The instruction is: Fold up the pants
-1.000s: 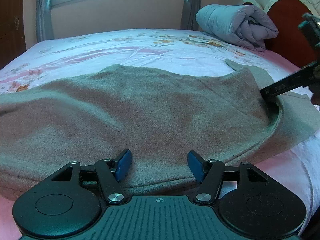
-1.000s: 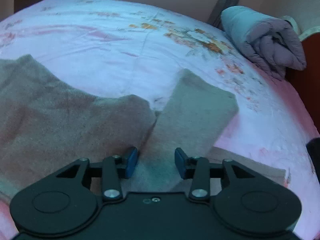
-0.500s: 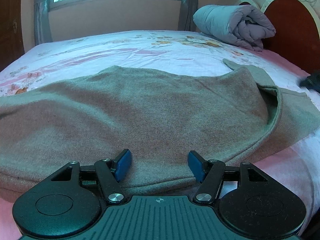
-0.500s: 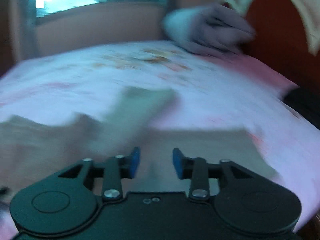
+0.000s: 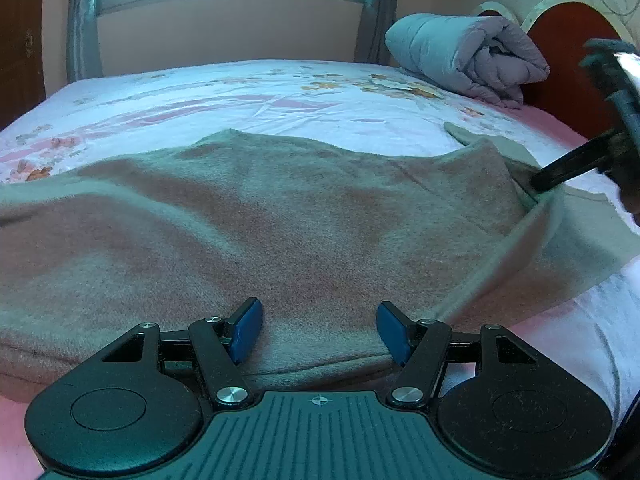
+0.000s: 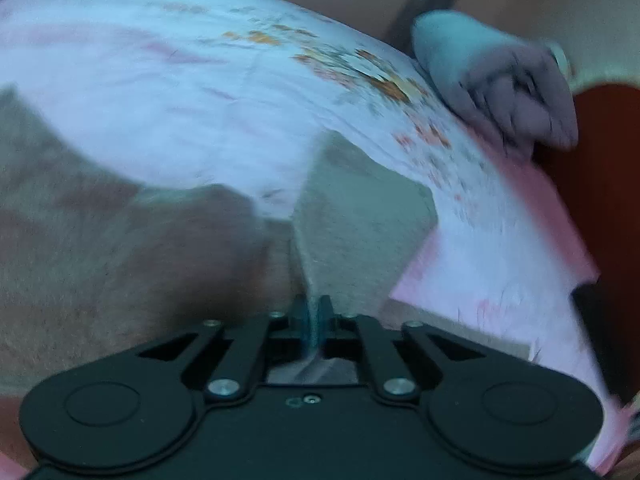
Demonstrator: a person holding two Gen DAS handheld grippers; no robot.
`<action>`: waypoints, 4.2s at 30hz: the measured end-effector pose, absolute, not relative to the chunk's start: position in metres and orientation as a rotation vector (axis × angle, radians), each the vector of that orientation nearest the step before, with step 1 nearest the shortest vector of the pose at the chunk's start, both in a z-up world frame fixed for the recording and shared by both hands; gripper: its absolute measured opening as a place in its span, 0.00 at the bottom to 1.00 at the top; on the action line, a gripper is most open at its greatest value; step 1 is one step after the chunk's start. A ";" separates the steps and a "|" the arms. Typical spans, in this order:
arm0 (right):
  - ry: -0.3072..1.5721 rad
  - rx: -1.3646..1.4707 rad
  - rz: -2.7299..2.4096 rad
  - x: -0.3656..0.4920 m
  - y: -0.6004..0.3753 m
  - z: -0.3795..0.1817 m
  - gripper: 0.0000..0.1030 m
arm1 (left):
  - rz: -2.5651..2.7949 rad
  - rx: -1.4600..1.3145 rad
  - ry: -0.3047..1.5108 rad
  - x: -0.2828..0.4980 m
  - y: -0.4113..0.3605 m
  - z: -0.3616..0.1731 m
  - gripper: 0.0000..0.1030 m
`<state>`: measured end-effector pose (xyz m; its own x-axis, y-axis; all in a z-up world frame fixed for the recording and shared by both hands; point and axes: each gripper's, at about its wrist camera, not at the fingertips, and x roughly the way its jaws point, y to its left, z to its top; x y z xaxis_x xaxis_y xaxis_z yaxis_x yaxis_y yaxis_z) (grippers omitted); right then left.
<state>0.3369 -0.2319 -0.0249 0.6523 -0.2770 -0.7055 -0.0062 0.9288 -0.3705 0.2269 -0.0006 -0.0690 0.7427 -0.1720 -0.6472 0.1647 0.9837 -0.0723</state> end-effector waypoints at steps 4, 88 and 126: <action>0.733 0.218 -0.231 0.266 -0.313 -0.017 0.00 | -0.190 -0.015 0.702 0.226 0.000 -0.070 0.63; 0.462 1.064 -0.262 0.103 -0.596 -0.075 0.00 | -0.193 0.047 0.762 0.235 -0.005 -0.064 0.65; 0.382 1.062 -0.252 0.103 -0.598 -0.078 0.06 | -0.182 0.025 0.780 0.235 0.001 -0.048 0.79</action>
<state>0.1034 -0.5977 -0.0778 0.9065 -0.0179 -0.4217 0.3804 0.4680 0.7977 0.2352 0.0013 -0.0479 0.6960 -0.1536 -0.7015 0.1719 0.9841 -0.0448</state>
